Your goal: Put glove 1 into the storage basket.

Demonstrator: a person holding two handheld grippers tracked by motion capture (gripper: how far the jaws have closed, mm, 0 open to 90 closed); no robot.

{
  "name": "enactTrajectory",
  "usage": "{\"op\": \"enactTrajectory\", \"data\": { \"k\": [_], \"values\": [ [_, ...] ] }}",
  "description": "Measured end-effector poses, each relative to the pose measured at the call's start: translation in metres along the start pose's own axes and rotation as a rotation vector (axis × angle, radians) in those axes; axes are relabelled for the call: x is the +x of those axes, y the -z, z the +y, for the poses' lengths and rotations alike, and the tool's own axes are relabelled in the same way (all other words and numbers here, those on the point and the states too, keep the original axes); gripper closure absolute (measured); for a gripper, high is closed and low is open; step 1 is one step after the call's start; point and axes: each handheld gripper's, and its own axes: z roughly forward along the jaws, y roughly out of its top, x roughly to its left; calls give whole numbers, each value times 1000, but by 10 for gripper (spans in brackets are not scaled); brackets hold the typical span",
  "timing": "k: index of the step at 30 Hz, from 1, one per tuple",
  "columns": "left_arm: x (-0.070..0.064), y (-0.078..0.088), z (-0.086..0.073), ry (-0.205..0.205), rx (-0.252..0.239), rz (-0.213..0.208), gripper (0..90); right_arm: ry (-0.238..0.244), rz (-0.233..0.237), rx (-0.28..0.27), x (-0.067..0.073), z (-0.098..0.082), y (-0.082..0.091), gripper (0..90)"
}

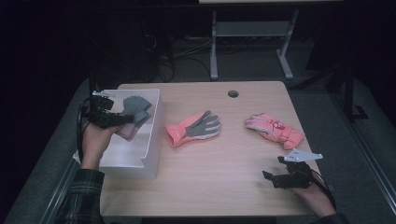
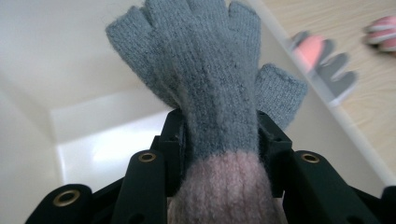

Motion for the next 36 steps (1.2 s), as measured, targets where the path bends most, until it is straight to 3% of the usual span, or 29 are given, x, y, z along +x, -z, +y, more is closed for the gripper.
{"op": "enactTrajectory", "data": {
  "k": [6, 9, 14, 18, 20, 22, 25, 26, 27, 30, 31, 36],
  "values": [
    [16, -29, -17, 29, 68, 65, 610, 6, 0, 2, 0, 0, 0, 121],
    [20, -37, -22, 29, 91, 78, 608, 0, 0, 5, 0, 0, 0, 121],
    [30, -54, -34, 64, 136, 111, 604, 3, -1, 2, -1, -1, 0, 120],
    [33, -60, -38, 62, 169, 124, 585, -1, -2, 1, 0, -1, 1, 121],
    [32, -67, -42, 34, 204, 136, 553, 0, -1, 1, 0, -1, 0, 121],
    [32, -70, -44, 42, 218, 142, 511, 4, -1, 4, 0, -1, 0, 120],
    [30, -72, -43, 29, 221, 149, 398, 1, 0, 3, 0, -1, 0, 120],
    [29, -73, -43, 19, 221, 159, 398, 1, 0, 3, 0, -1, 0, 120],
    [26, -74, -43, 13, 223, 179, 320, -4, -2, 6, 0, -1, 1, 120],
    [25, -72, -42, 25, 220, 192, 219, -6, -2, 3, 0, -2, 2, 121],
    [22, -68, -38, 33, 198, 194, 190, -7, -2, 3, 0, -2, 2, 121],
    [19, -50, -27, 18, 137, 163, 170, 1, 2, 5, -1, -1, 0, 121]
  ]
}}
